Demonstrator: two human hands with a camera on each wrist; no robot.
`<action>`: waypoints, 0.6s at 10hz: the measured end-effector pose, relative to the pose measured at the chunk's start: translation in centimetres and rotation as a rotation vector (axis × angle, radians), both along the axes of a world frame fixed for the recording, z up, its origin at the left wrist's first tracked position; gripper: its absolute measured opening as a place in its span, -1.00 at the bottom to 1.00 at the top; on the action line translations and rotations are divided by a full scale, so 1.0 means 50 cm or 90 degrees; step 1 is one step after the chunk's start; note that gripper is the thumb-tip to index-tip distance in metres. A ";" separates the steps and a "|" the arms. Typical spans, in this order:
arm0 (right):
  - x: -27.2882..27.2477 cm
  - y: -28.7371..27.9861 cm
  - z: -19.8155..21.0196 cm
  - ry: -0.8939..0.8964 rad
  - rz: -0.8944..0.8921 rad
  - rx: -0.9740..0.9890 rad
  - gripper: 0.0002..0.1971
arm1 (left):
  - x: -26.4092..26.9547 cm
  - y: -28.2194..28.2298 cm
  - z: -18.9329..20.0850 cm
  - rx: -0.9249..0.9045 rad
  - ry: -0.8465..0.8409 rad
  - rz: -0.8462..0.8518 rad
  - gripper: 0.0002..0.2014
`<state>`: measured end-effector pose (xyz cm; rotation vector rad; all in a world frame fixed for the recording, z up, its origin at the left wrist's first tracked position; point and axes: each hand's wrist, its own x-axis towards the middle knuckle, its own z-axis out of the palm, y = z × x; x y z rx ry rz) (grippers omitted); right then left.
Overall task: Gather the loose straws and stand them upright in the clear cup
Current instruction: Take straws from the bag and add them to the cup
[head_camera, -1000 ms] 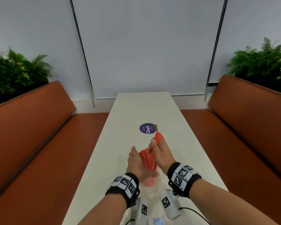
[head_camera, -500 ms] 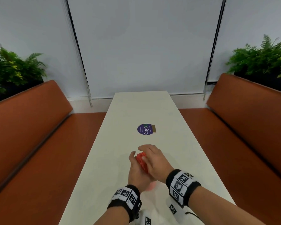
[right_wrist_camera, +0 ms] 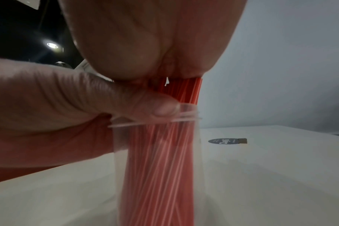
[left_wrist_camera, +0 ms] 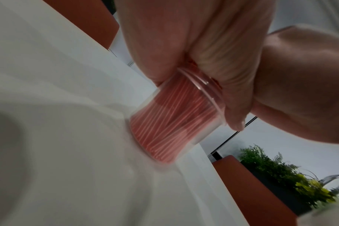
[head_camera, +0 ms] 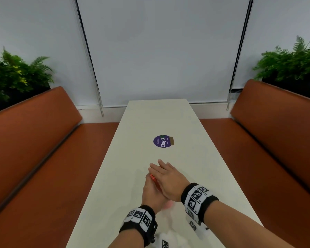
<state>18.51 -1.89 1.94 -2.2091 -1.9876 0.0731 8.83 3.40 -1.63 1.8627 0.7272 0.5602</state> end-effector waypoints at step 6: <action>0.022 -0.037 0.001 0.048 -0.115 -0.028 -0.38 | 0.004 0.000 -0.003 -0.103 -0.011 0.041 -0.31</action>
